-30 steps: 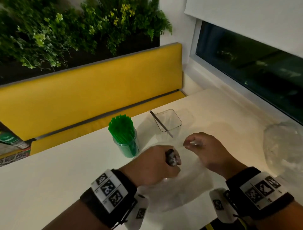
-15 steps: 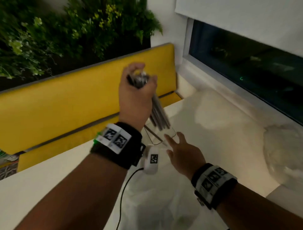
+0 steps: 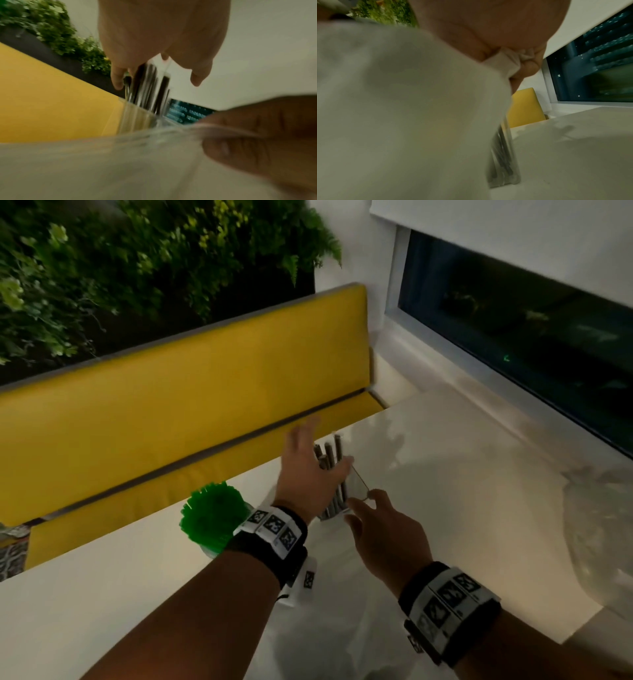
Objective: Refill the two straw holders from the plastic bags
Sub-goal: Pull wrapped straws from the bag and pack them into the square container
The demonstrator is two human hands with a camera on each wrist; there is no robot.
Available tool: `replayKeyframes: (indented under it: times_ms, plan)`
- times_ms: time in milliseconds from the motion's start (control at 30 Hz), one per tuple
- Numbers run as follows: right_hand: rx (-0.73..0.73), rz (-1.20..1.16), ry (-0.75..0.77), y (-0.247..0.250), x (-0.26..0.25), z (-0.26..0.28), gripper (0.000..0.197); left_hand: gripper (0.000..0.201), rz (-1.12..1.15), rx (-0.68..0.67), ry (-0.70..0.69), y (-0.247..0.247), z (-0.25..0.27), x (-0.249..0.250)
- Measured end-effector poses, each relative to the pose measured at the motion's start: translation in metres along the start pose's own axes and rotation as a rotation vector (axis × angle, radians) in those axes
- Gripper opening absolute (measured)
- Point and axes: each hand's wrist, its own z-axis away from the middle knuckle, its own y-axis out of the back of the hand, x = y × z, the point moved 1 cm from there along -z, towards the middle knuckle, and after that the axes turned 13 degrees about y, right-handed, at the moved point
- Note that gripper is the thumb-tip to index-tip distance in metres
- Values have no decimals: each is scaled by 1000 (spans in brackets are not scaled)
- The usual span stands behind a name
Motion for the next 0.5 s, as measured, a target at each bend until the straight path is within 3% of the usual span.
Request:
replayKeyframes:
  times_ms: [67, 167, 267, 333, 400, 433, 500]
  plan:
    - [11, 0, -6, -1, -1, -1, 29, 69, -209, -68, -63, -10, -1, 3]
    - [31, -1, -3, -2, 1, -2, 29, 75, -397, -48, -151, -16, -8, 11]
    - [27, -8, 13, -2, 2, 0, 32, 50, -661, -75, -136, -9, -19, 15]
    - [19, 1, 15, -1, 2, 2, 41, 51, -668, -77, -52, 1, -18, 18]
    - [27, -13, -16, 3, 1, 7, 49, 69, -637, -8, -54, 15, -4, 27]
    - [42, -27, -31, 6, 1, 12, 50, 71, -575, 62, -121, 25, 12, 34]
    - [92, -68, -15, 12, -3, 22, 32, 48, -346, 102, -386, 46, 55, 40]
